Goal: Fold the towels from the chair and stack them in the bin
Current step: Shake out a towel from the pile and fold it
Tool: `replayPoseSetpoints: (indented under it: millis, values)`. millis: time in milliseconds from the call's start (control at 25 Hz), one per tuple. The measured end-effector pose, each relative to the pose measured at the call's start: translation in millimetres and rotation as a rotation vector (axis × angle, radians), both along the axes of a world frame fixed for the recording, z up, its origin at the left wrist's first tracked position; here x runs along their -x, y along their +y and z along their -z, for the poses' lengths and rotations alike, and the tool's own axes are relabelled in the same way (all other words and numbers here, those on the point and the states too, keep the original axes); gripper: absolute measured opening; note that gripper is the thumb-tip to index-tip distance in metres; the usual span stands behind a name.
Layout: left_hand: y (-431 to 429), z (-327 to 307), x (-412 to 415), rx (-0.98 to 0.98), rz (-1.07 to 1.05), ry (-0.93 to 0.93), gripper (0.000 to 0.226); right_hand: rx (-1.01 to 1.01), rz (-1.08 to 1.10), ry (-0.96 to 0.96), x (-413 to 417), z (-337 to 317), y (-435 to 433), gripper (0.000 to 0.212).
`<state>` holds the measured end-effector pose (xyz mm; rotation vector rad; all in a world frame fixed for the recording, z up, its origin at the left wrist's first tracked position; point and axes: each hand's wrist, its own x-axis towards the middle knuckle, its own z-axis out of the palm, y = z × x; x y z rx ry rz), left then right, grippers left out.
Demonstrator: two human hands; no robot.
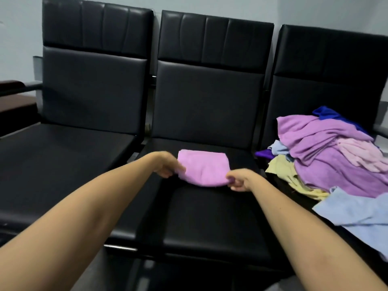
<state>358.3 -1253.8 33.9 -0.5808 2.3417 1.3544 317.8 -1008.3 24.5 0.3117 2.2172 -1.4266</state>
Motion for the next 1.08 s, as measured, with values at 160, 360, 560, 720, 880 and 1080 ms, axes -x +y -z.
replayPoseSetpoints:
  millis: [160,360,560,720,880,1080]
  values:
    - [-1,14,-12,0.195,-0.018,-0.124,0.046,-0.151,-0.093,-0.089,-6,6,5,0.015]
    - [12,10,1,0.043,-0.174,0.065,0.052,-0.087,0.019,0.018,13,13,-6,0.052]
    - [32,23,15,-0.037,-0.222,0.188,0.063,0.029,0.152,0.162,21,29,-19,0.065]
    - [41,17,16,0.194,-0.176,0.177,0.065,0.210,0.172,0.030,35,34,-26,0.074]
    - [46,9,12,-0.118,-0.216,0.083,0.043,0.124,0.129,0.044,21,22,-21,0.052]
    - [65,-11,9,-0.468,-0.173,0.074,0.010,0.139,0.184,0.128,7,5,9,0.035]
